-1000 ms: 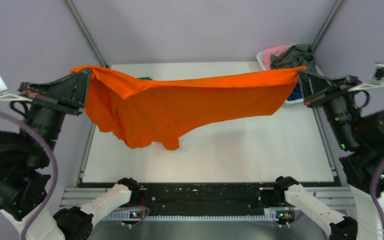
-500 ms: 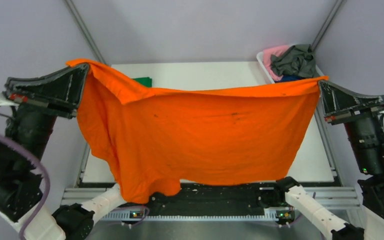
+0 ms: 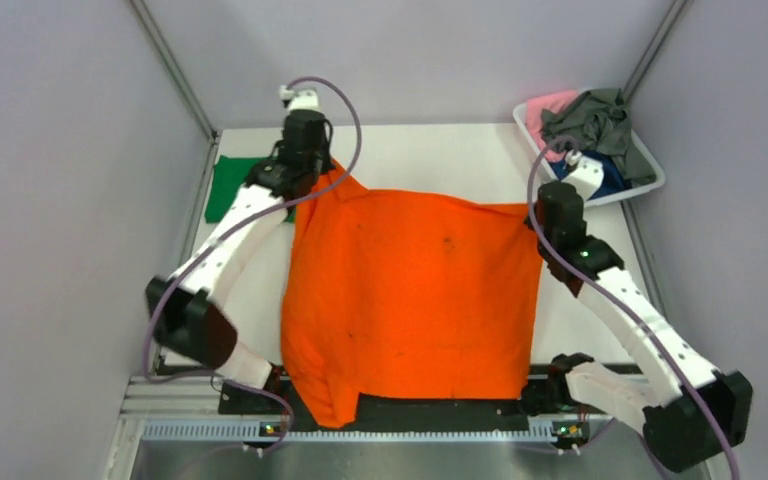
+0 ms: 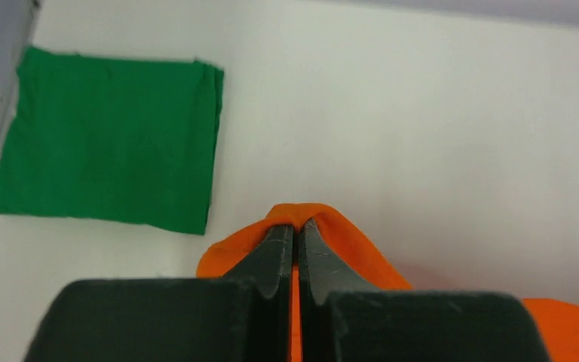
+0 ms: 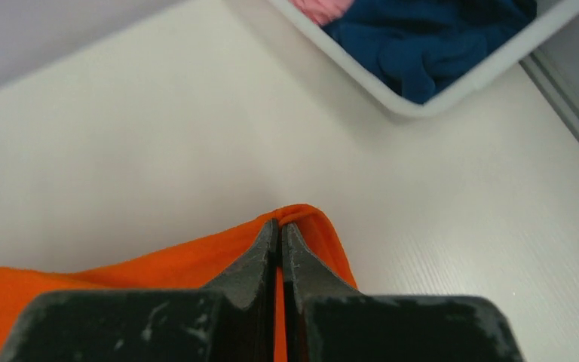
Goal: Fold and stack the t-shirts
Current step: Flatten out the tshirt
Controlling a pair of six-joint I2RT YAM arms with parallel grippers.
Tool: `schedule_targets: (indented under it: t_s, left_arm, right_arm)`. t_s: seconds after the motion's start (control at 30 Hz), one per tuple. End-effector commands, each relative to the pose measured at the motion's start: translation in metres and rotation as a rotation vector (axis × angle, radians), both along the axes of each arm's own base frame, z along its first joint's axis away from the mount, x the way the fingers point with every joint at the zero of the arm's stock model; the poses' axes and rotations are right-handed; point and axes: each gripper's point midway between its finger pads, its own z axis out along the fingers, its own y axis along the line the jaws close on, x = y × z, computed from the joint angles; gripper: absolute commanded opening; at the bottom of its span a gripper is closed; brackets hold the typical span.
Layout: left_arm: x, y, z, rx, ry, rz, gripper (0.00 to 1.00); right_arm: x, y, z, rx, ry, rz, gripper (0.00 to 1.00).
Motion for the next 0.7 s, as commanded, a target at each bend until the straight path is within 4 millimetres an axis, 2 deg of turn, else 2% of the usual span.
schedule_targets:
  t_s: [0.0, 0.07, 0.1, 0.17, 0.23, 0.37, 0.67]
  left_arm:
    - [0.065, 0.006, -0.083, 0.042, 0.128, 0.088, 0.00]
    - [0.091, -0.001, -0.130, 0.045, 0.249, 0.096, 0.00]
    - [0.102, -0.005, -0.146, 0.054, 0.287, 0.094, 0.00]
    - [0.121, -0.015, -0.173, 0.064, 0.336, 0.079, 0.00]
    - [0.134, -0.024, -0.189, 0.045, 0.355, 0.049, 0.00]
    - [0.154, -0.029, -0.202, -0.003, 0.347, 0.026, 0.00]
    - [0.187, -0.027, -0.226, -0.169, 0.369, -0.037, 0.00]
  right_arm:
    - [0.043, -0.011, -0.045, 0.106, -0.019, -0.039, 0.00]
    - [0.062, -0.009, -0.076, 0.133, 0.027, -0.014, 0.00]
    - [0.069, -0.009, -0.086, 0.121, 0.041, -0.006, 0.00]
    - [0.083, -0.008, -0.100, 0.083, 0.070, 0.006, 0.00]
    - [0.094, -0.009, -0.110, 0.059, 0.095, 0.009, 0.00]
    - [0.115, -0.014, -0.121, 0.046, 0.107, -0.002, 0.00]
    - [0.154, -0.023, -0.128, 0.043, 0.120, -0.048, 0.00]
